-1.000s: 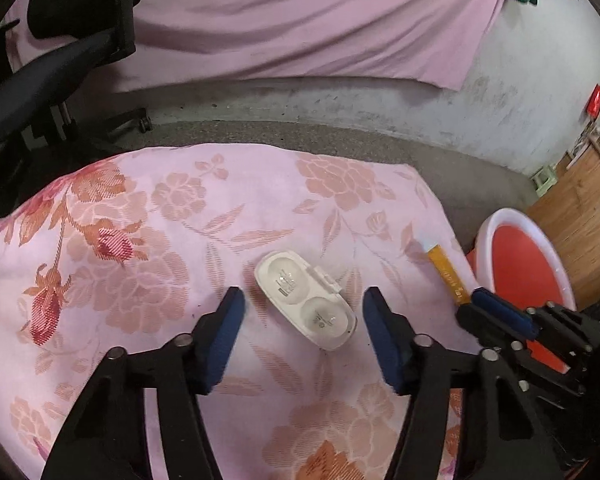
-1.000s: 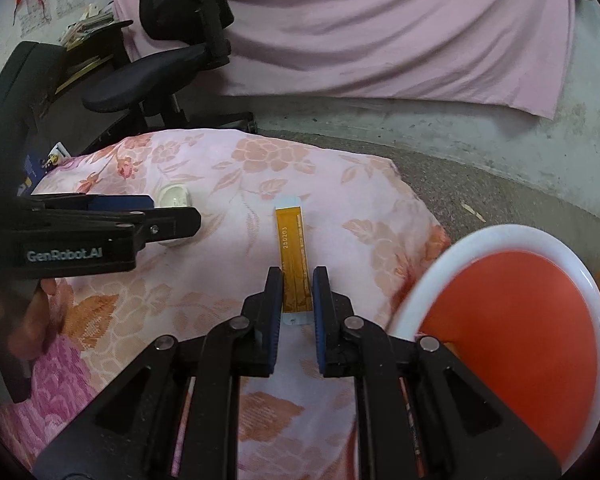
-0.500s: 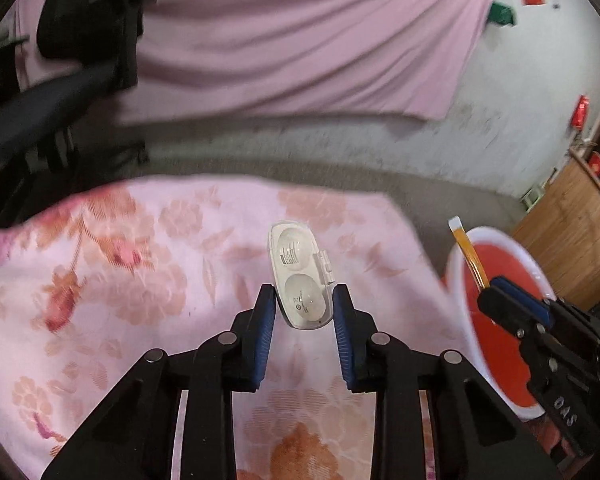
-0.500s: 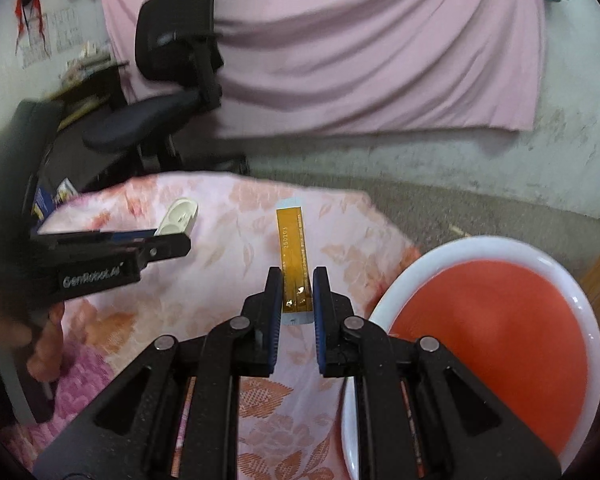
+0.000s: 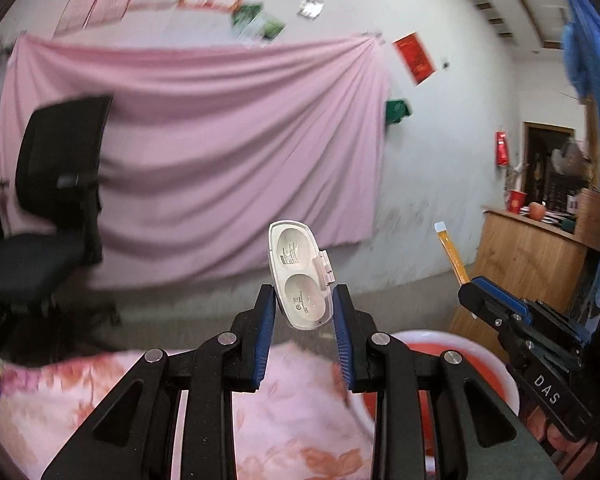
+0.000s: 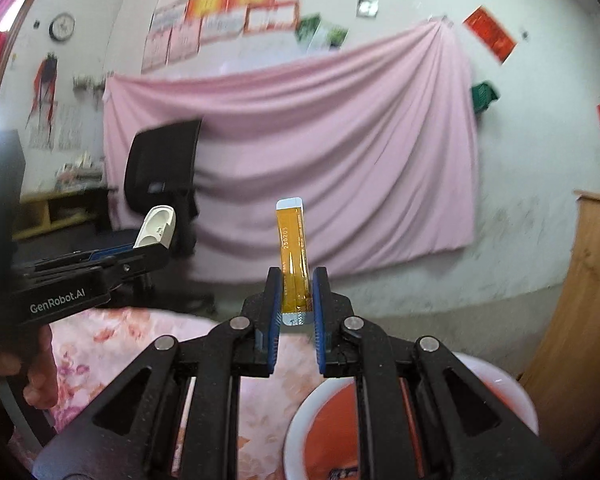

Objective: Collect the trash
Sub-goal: 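Carry the white case and yellow strip over the bucket and open both grippers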

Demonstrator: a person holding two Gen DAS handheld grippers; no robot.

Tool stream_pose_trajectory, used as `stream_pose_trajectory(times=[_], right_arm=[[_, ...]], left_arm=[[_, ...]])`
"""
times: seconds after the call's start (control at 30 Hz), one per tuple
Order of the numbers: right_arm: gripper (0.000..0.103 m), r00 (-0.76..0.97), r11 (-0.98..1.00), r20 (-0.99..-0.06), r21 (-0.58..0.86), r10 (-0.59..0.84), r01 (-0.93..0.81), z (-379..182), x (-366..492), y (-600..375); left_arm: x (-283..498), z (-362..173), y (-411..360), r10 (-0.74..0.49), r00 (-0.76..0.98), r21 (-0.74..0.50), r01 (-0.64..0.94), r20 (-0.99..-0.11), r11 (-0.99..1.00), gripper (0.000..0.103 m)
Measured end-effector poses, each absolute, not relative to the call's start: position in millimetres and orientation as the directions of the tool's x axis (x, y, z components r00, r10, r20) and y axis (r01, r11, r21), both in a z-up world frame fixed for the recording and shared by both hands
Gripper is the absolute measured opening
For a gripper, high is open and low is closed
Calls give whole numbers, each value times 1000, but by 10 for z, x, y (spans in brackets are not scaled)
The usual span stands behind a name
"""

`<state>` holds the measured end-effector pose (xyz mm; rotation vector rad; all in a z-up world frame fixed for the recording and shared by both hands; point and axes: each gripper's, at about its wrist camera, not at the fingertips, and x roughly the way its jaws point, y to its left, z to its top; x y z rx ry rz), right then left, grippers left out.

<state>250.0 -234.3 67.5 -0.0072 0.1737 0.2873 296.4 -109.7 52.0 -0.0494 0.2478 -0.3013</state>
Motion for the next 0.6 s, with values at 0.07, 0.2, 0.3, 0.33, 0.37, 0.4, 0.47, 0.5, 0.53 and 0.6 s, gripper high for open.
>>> stream_pose_trajectory(times=[0.07, 0.2, 0.3, 0.33, 0.37, 0.4, 0.47, 0.5, 0.53, 0.6], right_arm=[[37, 957, 966, -129, 17, 260, -260, 730, 2414, -2421], [37, 971, 974, -80, 26, 225, -224, 803, 2283, -2582], [37, 977, 979, -75, 20, 202, -201, 805, 2213, -2679], [37, 979, 982, -76, 16, 191, -191, 795, 2185, -2720], [37, 981, 984, -78, 13, 180, -180, 781, 2161, -2759], [38, 981, 985, -81, 12, 175, -175, 779, 2136, -2800], [38, 984, 988, -91, 5, 154, -154, 745, 2084, -2911], [38, 984, 989, -97, 4, 147, -147, 736, 2071, -2946], [38, 985, 990, -106, 6, 138, -138, 715, 2062, -2991], [38, 984, 992, -127, 14, 128, -127, 685, 2047, -3074]], left_arm=[[2866, 568, -1253, -313, 927, -50, 309, -206, 950, 25], [2797, 584, -1523, -350, 918, -11, 355, -185, 935, 25], [2766, 563, -1678, -382, 906, -1, 389, -184, 921, 25], [2745, 552, -1737, -391, 902, 1, 398, -184, 918, 25], [2733, 544, -1769, -397, 899, 0, 404, -185, 915, 25], [2731, 529, -1828, -407, 894, -2, 413, -188, 911, 25], [2660, 518, -1969, -419, 887, -4, 426, -195, 905, 25], [2663, 501, -2035, -426, 882, -3, 434, -201, 901, 25], [2670, 492, -2102, -432, 877, -3, 442, -209, 897, 25], [2679, 465, -2215, -441, 868, 1, 453, -229, 892, 25]])
